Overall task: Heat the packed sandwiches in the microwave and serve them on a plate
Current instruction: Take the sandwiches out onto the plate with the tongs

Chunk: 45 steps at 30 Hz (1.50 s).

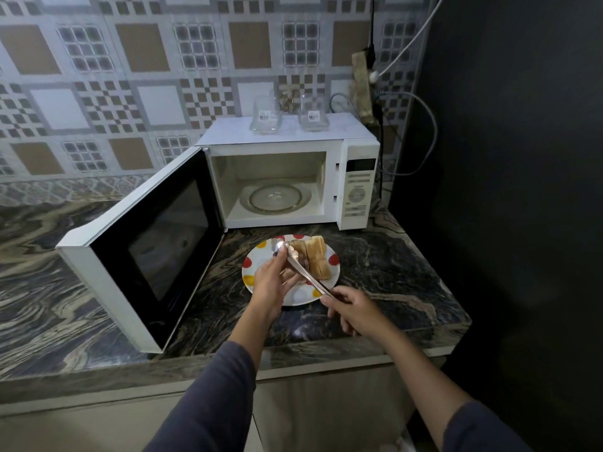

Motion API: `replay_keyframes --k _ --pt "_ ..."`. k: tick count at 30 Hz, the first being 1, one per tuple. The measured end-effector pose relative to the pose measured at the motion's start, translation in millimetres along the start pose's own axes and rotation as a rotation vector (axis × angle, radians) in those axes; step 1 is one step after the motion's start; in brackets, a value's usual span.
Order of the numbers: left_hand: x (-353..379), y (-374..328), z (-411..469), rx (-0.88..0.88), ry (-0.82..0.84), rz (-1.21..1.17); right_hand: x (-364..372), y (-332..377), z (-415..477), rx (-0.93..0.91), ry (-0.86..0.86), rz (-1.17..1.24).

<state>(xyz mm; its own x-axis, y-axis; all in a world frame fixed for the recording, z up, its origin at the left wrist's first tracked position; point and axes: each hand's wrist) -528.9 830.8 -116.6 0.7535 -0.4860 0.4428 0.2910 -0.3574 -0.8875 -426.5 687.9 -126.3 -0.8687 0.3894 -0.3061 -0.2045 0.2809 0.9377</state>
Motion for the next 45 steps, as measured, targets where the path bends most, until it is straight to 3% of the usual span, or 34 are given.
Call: replay_keyframes --k 5,8,12,15,20,31,39,45 --pt "-8.0 0.2 3.5 -0.019 -0.205 0.039 -15.9 -7.9 2.0 0.089 -0.050 0.164" --pt "-12.8 -2.0 7.1 -0.016 -0.321 -0.070 -22.5 -14.7 4.8 0.106 -0.097 0.309" --pt "-12.4 -2.5 8.5 -0.014 -0.358 -0.168 -21.3 -15.7 8.5 0.069 -0.121 0.362" --pt "-10.5 -1.1 10.8 0.011 -0.357 -0.147 -17.6 -14.9 15.5 0.057 -0.130 0.374" --pt "-10.5 1.4 17.4 0.039 -0.347 -0.086 -10.5 -13.8 24.3 -0.009 -0.134 0.169" --pt "-15.5 -1.6 21.3 0.032 -0.145 0.120 21.1 22.0 40.0 -0.073 0.012 -0.141" --pt "-43.6 -16.0 38.1 0.063 -0.100 0.213 41.7 27.6 62.3 0.032 0.130 -0.142" --pt "-62.8 -34.6 76.9 0.041 -0.161 0.230 65.7 46.6 97.4 0.020 0.104 -0.165"
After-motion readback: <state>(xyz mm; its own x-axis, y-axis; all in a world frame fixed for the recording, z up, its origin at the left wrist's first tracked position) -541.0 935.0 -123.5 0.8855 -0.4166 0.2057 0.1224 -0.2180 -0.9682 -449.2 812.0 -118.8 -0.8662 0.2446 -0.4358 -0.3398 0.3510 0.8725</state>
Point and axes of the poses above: each hand's wrist, its own z-axis towards the middle knuckle, its own x-axis out of the palm, y = z × x, and after that the axes turned 2 degrees about x, right-handed
